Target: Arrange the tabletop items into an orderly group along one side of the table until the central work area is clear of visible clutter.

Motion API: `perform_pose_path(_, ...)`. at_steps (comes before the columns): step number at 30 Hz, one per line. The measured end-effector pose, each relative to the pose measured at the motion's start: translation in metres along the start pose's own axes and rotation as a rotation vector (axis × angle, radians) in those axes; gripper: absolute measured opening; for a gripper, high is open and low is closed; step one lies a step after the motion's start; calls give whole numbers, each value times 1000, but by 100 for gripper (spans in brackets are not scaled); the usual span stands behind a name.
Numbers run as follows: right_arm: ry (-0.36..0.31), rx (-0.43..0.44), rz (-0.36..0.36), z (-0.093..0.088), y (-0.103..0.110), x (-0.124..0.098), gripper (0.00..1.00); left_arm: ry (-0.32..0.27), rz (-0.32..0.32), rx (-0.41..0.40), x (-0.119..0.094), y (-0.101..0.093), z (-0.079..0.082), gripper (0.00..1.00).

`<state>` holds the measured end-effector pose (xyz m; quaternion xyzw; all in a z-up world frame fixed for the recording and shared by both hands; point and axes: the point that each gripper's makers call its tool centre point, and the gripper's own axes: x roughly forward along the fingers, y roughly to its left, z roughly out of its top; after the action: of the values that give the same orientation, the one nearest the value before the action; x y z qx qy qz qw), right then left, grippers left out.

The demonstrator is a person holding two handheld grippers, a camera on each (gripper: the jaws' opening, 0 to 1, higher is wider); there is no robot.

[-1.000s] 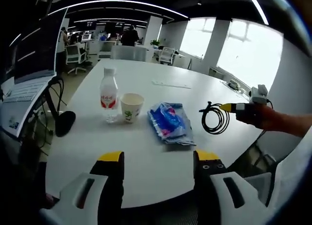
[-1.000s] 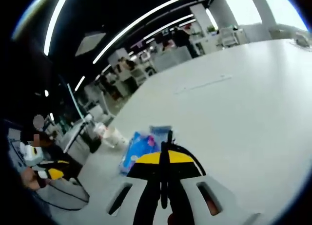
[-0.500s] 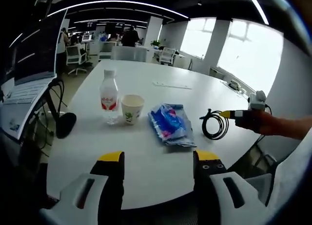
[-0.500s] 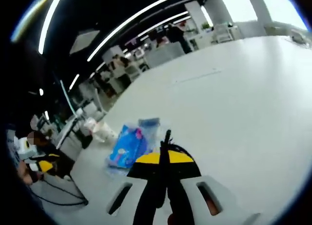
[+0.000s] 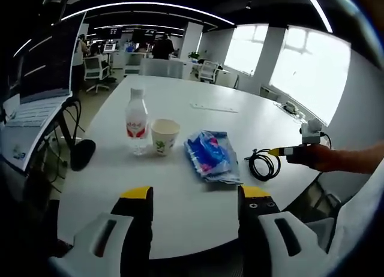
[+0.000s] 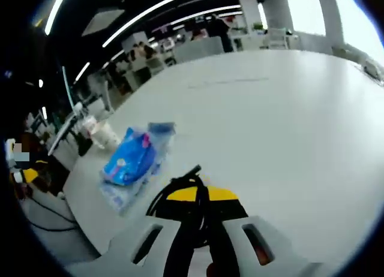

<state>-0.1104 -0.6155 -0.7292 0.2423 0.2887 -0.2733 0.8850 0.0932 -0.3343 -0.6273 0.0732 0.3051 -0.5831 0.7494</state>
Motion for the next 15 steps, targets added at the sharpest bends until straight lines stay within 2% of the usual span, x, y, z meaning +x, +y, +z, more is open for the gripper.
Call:
perform_pose_path(7, 40, -55, -13, -8, -5, 2, 1, 6, 5, -8, 1, -1, -3, 56)
perform_pose_path(15, 52, -54, -27, -11, -10, 2, 4, -1, 14, -31, 3, -1, -3, 56)
